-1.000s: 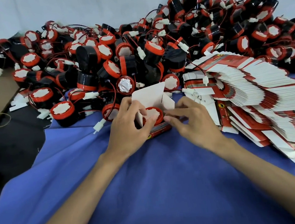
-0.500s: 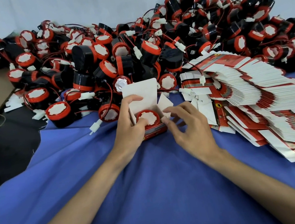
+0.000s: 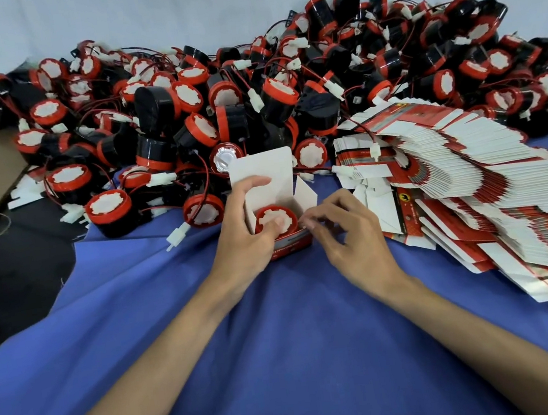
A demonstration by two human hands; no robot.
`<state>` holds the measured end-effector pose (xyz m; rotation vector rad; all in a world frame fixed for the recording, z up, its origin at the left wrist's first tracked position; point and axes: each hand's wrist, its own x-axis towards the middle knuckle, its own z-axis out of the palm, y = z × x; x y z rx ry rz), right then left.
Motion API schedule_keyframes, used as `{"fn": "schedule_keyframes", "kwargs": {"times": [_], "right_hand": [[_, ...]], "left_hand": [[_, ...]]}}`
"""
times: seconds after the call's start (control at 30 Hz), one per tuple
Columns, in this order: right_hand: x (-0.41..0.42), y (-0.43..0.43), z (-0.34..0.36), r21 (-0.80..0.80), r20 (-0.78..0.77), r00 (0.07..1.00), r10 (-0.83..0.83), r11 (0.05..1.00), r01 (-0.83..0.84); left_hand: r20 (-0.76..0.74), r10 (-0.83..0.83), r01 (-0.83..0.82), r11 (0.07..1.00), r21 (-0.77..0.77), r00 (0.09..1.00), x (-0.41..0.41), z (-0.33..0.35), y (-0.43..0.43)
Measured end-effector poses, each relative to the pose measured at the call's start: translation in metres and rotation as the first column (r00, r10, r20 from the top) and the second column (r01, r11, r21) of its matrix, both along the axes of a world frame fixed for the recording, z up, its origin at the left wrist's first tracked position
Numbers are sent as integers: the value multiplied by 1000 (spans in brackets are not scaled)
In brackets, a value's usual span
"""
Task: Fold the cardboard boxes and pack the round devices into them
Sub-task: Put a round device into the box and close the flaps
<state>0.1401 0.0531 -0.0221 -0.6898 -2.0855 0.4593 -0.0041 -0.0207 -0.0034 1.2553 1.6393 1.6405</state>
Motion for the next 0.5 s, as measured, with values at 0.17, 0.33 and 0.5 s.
{"fn": "schedule_keyframes", "kwargs": {"times": [0.17, 0.33, 0.5], "right_hand": [[2, 2, -2, 63, -53, 998, -23, 998, 27], [3, -1, 0, 53, 43, 998, 44, 998, -46], [5, -7, 9, -164, -133, 970, 201, 961, -222]], "left_hand": [[-30, 19, -19, 1000, 6, 999, 1, -1, 1], [-73, 19, -18, 1000, 13, 997, 0, -5, 1], [-124, 63, -55, 997, 60, 990, -1, -9, 3]]}}
